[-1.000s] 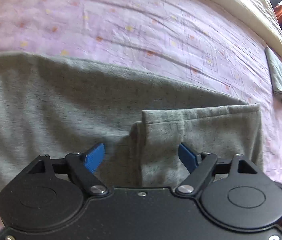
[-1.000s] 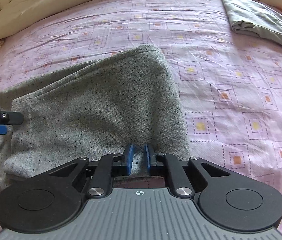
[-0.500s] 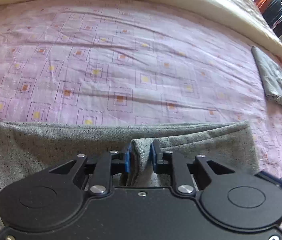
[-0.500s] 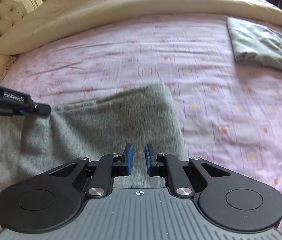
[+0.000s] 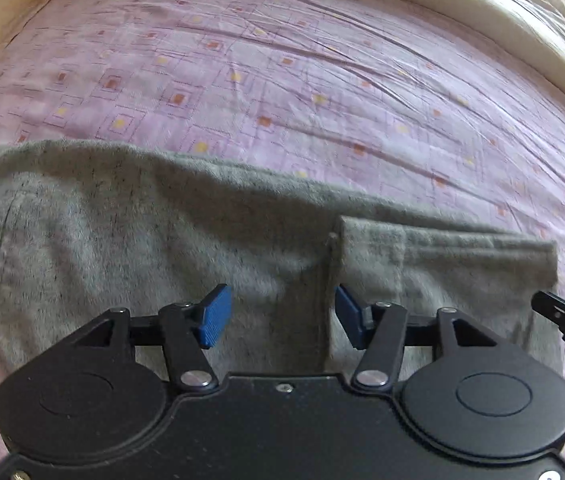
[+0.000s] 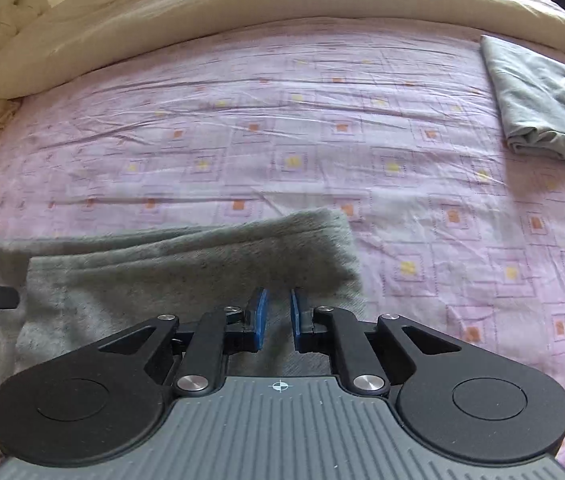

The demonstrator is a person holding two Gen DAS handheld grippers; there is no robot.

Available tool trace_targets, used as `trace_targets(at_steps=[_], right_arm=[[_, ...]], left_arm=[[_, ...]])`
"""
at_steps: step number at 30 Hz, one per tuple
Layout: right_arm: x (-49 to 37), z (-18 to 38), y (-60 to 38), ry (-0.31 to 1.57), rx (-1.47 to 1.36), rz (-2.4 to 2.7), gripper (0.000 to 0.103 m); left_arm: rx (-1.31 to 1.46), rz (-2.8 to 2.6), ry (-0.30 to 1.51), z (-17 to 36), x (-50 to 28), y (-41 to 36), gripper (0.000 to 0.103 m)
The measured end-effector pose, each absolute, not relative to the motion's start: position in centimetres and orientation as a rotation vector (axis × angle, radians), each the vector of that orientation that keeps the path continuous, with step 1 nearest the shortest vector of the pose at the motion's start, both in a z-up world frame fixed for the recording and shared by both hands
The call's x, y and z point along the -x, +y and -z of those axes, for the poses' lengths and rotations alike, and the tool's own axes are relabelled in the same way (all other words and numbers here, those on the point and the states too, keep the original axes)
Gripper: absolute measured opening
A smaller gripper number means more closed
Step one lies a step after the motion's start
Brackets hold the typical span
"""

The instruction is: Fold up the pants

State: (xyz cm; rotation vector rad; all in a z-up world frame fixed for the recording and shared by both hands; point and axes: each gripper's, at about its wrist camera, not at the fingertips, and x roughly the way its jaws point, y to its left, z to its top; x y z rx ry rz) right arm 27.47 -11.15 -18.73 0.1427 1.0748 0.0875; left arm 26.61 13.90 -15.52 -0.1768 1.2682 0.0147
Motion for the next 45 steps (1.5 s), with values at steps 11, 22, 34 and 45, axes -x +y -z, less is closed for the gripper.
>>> trace_targets(at_steps=[11,22,34,45], right_arm=[[-21.5,19.9,-9.0,1.108,-0.09,-0.153,0.013],[-22.0,20.3,-7.3,1.11,0.008,-0.119,0.014],[-22.0,18.5,-2.7,1.084,-0.035,0.123,0.014],[-22.8,15.7,5.3,1.005,-0.089,0.017,0.014]], left_arm=[[0.169,-0.103,1.381,18.4,-20.6,13.9,0.075],[0.19,-0.156,1.279,14.8,-18.5,24.3,0.071],[0.158,-0.21,1.267,15.3,-22.0,36.0,0.072],[0.129,-0.184,1.282,15.8,-23.8,39.4,0.072]])
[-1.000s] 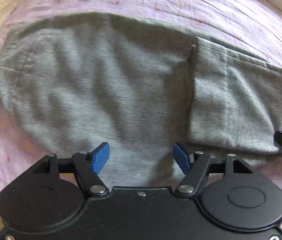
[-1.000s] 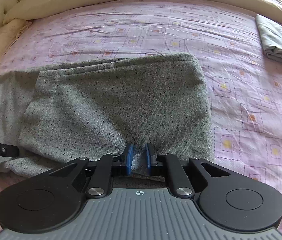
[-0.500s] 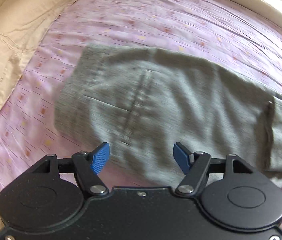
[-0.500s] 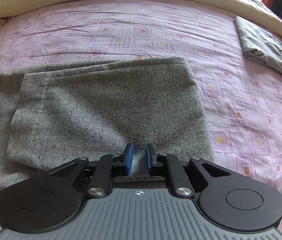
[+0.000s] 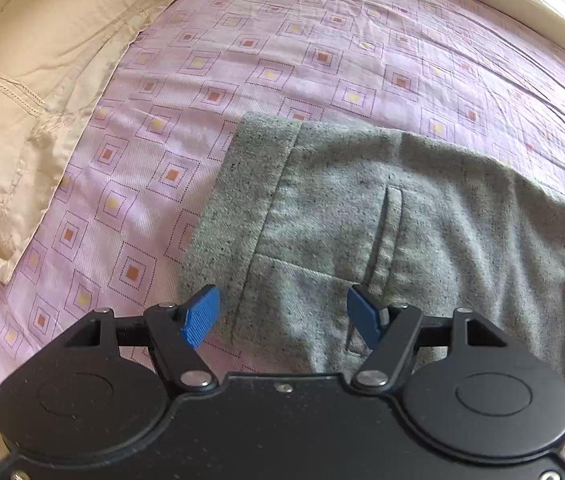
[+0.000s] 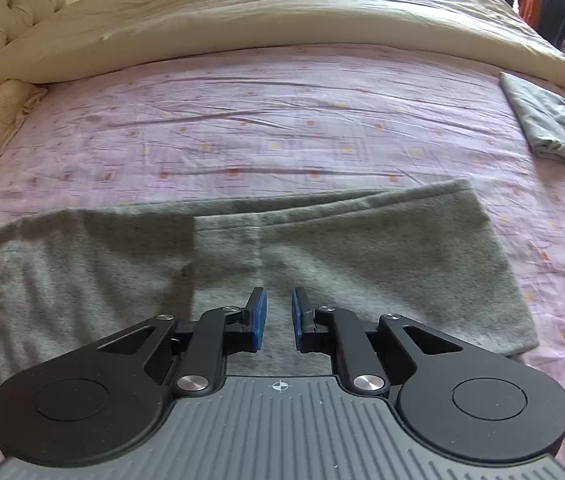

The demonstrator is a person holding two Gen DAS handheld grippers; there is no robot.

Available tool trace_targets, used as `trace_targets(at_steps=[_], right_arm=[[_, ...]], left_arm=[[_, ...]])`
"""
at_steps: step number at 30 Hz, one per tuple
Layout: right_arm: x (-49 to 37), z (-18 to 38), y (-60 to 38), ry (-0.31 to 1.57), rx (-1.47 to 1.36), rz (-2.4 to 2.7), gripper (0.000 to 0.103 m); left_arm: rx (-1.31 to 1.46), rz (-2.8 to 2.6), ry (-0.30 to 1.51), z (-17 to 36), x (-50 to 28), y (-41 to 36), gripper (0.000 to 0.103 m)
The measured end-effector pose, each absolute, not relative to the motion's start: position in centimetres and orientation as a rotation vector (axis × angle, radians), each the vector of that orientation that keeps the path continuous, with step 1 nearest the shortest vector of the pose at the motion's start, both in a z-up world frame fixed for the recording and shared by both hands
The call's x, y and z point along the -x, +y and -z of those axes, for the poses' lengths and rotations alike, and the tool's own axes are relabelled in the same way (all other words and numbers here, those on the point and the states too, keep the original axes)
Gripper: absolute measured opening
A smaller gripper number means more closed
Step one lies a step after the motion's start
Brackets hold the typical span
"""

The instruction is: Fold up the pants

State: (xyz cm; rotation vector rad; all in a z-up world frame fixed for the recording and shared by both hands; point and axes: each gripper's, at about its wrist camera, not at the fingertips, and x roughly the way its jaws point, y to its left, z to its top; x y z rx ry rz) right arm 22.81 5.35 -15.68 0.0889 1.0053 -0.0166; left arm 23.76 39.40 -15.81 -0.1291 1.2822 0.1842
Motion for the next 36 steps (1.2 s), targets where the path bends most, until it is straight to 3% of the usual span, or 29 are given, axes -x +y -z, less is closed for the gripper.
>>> trace_targets(at_steps=[12,17,19,21,33,35,36], right_arm=[[-26.9,16.4,12.1,1.038,-0.062,-0.191,0.014],[-28.3,19.4,13.7,1.173,-0.011,-0.192,0.014],[-27.9,20.5,14.1,1.228,-0.003,-0.196,0.014],[-27.0,20.9,14.4,1.233,0.009,-0.202,0.014],[-22.5,20.7,15.2,1.251,-0.04,-0.203,0.014],[-21.6,20.7,15.2,1.26,-0.047,-0.201,0.014],[-21.2,20.7,15.2,1.262,-0.052,-0.2,0.014]], left_arm=[[0.147,-0.165,1.273,16.6,-26.2,42.5,0.074],[0.134,-0.115,1.32,18.7,-26.7,43.1,0.087],[0.147,-0.074,1.352,19.8,-26.7,43.3,0.1],[0.177,-0.05,1.376,20.9,-26.7,43.6,0.103],[0.258,-0.094,1.338,21.8,-26.1,43.1,0.102],[0.269,-0.09,1.328,21.5,-25.9,43.0,0.094],[0.269,-0.08,1.315,21.1,-25.8,42.8,0.082]])
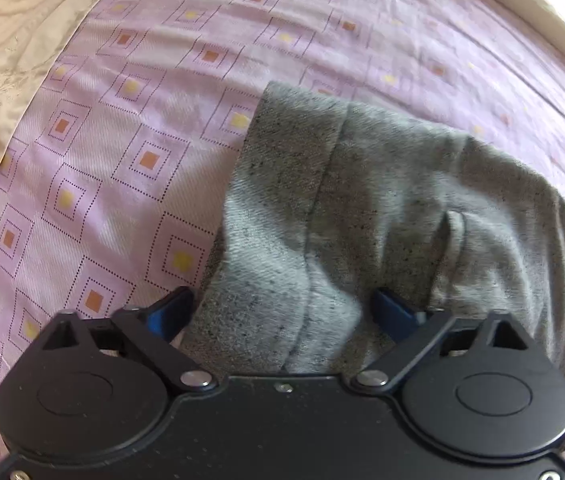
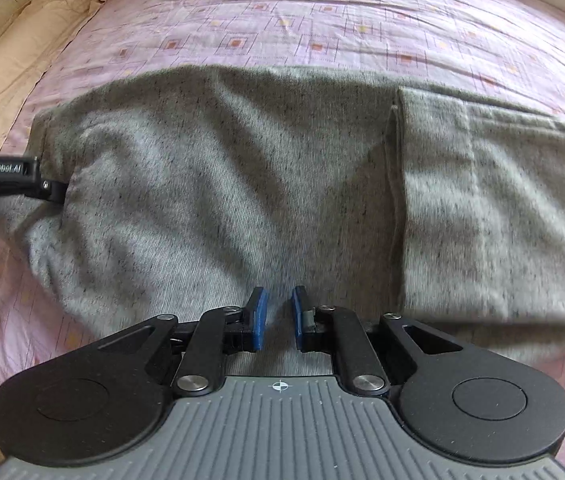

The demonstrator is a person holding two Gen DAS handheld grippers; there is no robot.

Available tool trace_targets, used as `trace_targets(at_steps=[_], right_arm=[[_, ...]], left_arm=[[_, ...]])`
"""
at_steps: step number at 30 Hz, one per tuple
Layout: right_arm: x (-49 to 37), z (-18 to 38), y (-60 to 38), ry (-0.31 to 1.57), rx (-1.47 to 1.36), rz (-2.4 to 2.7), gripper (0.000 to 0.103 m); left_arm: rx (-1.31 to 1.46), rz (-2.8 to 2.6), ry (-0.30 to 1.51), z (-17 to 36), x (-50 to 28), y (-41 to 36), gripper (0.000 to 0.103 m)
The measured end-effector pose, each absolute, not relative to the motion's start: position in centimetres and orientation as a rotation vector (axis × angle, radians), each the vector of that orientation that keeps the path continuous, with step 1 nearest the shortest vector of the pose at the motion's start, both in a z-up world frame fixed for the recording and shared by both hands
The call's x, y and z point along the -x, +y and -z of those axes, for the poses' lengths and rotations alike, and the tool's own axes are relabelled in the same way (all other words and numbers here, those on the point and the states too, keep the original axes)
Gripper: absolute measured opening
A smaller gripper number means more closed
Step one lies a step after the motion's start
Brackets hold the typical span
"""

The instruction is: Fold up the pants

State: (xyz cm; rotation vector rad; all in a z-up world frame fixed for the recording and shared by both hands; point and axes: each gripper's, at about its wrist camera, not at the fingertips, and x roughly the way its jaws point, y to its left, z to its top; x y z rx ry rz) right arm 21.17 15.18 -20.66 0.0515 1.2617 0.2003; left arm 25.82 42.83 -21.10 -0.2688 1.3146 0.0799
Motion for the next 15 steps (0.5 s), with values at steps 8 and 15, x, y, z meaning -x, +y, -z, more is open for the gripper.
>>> trace_targets(at_steps=[8,15], right_arm=[[-18.0,20.3,14.8,1.276,-0.078,-0.196,0.014],[-16.7,18.5,13.4,1.216,-0.144,-0.194,0.014]], left_arm=[[0.323,-0.071,1.234,17.1,-25.3,42.7,0.027],[0.286,-0.042,1.144,12.1,-24.4,41.0,0.025]])
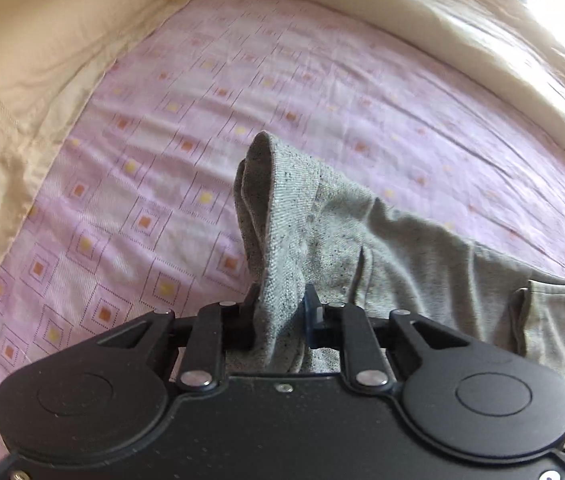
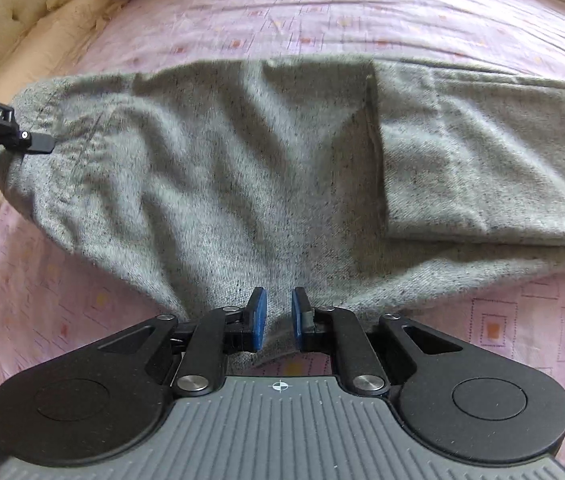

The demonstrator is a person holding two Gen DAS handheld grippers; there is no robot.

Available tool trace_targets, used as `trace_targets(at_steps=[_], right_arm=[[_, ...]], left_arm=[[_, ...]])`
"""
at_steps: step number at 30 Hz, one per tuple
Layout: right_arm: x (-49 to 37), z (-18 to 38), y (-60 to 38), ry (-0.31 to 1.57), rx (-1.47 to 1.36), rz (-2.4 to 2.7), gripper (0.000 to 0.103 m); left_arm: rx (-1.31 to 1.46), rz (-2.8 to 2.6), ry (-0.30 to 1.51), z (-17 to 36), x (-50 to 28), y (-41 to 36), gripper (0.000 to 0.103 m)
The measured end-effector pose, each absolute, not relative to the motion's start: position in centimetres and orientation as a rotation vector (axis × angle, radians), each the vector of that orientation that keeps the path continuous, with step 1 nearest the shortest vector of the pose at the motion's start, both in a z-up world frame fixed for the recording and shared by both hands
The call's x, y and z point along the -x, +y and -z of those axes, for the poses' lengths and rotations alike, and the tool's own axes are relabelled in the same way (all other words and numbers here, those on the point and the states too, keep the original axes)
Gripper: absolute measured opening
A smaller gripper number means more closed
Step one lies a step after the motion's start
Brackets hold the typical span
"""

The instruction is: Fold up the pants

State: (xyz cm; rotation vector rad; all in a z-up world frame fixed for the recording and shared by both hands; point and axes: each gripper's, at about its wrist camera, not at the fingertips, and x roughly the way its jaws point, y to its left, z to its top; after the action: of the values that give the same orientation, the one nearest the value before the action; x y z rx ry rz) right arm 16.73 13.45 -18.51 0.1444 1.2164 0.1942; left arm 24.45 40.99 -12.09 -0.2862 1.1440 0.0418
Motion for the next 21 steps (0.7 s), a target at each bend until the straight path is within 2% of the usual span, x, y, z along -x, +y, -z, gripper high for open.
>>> trace_targets(at_steps=[11,17,21], right_arm=[[-16.4,16.9,7.9,1.139,-0.236,-0.184,0.014],[-16.1,16.7,3.1,1.121,-0.285,-0.193,0.014],[-15.7,16.5,-0.8,1.107,-0.314,-0.186,0.014]], left_arm=[[0.159,-0.016,1.033,4.8,-24.2,31.8,0.024],[0.06,0.015,0.984,2.2,-24.1,23.9,0.023],[-0.004,0.053,0.969,2.4,-24.6,17.1,0.023]])
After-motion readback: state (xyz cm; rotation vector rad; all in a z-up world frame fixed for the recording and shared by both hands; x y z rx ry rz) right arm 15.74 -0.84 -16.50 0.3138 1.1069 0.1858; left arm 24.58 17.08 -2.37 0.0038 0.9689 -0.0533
